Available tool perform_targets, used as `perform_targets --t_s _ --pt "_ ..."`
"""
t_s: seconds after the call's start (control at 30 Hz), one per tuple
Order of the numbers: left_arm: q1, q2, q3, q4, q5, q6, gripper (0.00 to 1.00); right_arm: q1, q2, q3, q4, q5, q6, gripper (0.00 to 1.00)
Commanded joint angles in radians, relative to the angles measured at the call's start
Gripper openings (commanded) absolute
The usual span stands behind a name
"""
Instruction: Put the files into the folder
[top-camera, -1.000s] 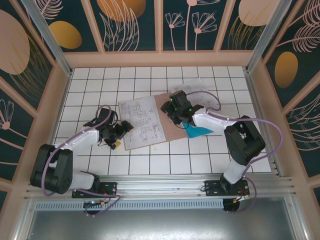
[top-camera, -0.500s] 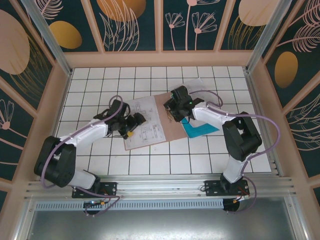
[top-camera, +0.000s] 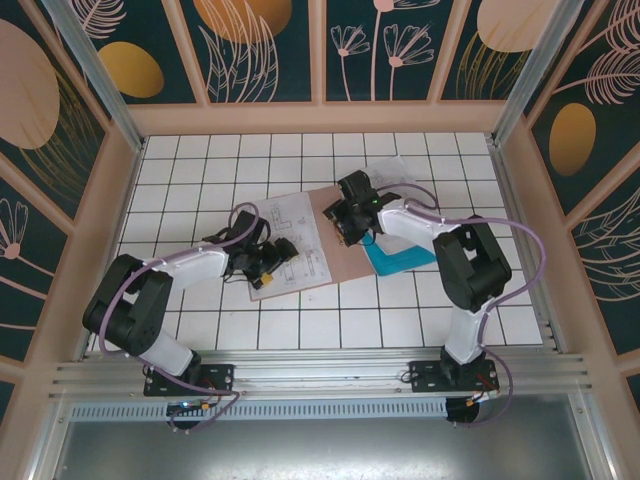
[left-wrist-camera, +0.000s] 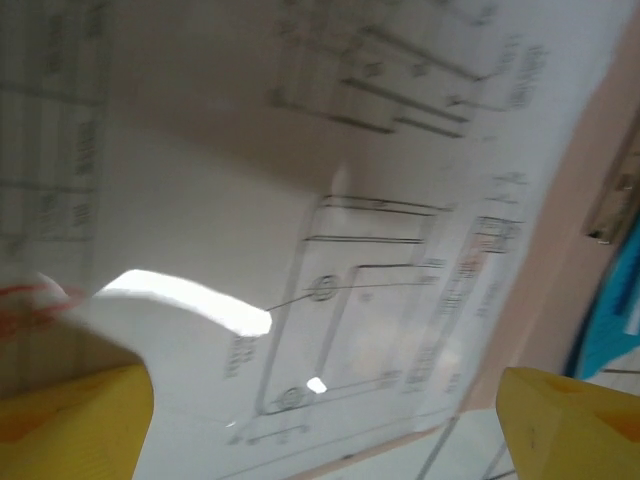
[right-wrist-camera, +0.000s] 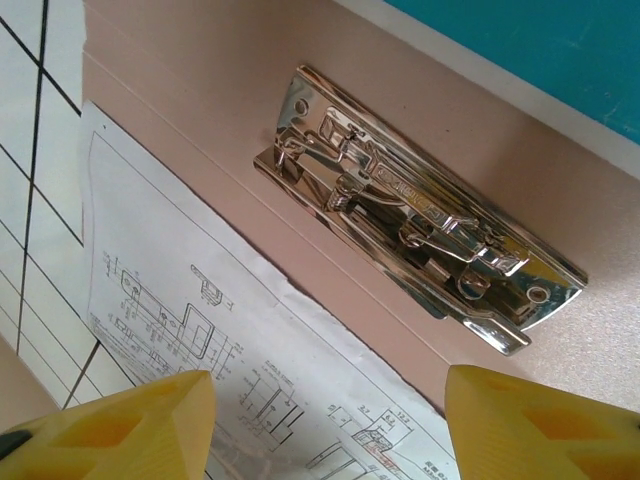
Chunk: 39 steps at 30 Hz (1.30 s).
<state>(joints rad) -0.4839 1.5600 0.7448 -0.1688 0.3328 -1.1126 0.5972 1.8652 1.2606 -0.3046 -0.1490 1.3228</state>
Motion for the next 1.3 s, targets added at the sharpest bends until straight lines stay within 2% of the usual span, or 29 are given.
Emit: perform_targets --t_s 0.0,0.6,1.03,1.27 --pt "-0.002 -0.030 -0.033 -0.001 -0.028 -0.011 0.89 0.004 0.032 0.047 -0.048 -0.009 0.023 0.64" --pt "-0.003 -0.052 -0.055 -0.011 -0.038 -0.012 0.90 0.010 0.103 0.054 -0.064 -0.009 0.007 0.64" --pt "-0.002 -0.070 -0.070 -0.019 -0.043 -0.016 0.90 0.010 0.153 0.071 -0.138 0.041 -0.049 0.64" --pt "-0.002 -0.076 -0.079 -0.031 -0.053 -0.015 0.90 0.011 0.181 0.090 -0.197 0.115 -0.085 0.65"
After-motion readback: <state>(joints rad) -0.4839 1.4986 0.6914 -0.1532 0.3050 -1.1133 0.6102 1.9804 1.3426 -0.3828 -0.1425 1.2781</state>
